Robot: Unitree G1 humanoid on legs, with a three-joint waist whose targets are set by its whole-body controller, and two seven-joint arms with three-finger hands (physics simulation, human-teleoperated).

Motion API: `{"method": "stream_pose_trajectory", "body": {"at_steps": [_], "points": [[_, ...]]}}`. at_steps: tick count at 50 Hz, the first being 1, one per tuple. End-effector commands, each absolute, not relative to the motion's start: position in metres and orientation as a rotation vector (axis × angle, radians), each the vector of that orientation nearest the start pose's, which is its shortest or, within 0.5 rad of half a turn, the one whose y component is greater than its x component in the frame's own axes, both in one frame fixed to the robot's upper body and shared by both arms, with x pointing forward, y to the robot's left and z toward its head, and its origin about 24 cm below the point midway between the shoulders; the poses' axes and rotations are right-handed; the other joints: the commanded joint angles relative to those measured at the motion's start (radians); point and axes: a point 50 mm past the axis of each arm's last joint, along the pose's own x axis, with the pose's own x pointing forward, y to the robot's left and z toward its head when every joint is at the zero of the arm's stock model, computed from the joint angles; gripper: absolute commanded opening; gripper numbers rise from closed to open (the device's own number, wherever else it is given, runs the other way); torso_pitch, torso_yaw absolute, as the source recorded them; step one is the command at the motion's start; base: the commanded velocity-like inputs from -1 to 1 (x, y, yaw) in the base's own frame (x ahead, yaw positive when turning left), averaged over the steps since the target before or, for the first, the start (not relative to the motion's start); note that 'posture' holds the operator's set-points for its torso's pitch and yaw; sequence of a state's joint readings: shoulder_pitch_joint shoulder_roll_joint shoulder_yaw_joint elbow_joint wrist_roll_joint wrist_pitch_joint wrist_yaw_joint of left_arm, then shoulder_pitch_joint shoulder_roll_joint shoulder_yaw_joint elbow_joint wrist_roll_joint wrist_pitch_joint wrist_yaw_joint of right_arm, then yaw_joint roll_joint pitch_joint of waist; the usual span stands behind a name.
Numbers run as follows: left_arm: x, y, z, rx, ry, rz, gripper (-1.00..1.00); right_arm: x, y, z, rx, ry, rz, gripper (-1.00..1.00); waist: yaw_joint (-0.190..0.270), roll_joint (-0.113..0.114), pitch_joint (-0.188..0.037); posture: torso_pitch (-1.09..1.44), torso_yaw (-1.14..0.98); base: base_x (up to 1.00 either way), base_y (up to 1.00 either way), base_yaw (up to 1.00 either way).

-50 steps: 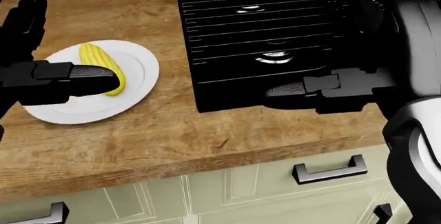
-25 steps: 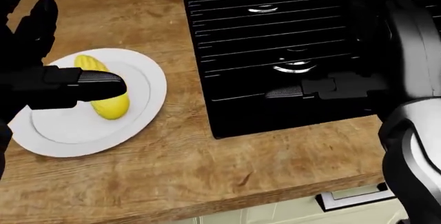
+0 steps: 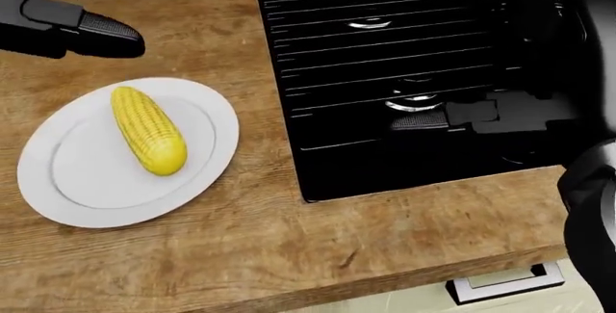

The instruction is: Pick the corn from the plate and place it in the pan.

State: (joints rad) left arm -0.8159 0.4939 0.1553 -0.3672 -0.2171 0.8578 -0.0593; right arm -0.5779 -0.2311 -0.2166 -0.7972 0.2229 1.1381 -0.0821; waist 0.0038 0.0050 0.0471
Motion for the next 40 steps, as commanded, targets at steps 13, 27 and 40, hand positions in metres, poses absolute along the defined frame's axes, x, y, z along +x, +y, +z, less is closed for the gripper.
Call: {"method": "stream_pose_trajectory", "body": {"at_steps": [13,27,40], "points": [[0.317,0.178,0.363,0.779,-0.641,-0.256,1.00,0.250,-0.166,0.263,-0.058,-0.308,-0.001,1.00,0.011,-0.017,-0.016,0.00,0.00,0.00,0.00,0.00],[0.322,0.166,0.376,1.092,-0.640,-0.530,1.00,0.249,-0.170,0.261,-0.050,-0.312,-0.001,1.00,0.016,-0.022,-0.021,0.00,0.00,0.00,0.00,0.00],[0.321,0.150,0.369,1.355,-0.690,-0.662,1.00,0.247,-0.170,0.265,-0.046,-0.322,0.000,1.00,0.017,-0.029,-0.022,0.00,0.00,0.00,0.00,0.00]]}}
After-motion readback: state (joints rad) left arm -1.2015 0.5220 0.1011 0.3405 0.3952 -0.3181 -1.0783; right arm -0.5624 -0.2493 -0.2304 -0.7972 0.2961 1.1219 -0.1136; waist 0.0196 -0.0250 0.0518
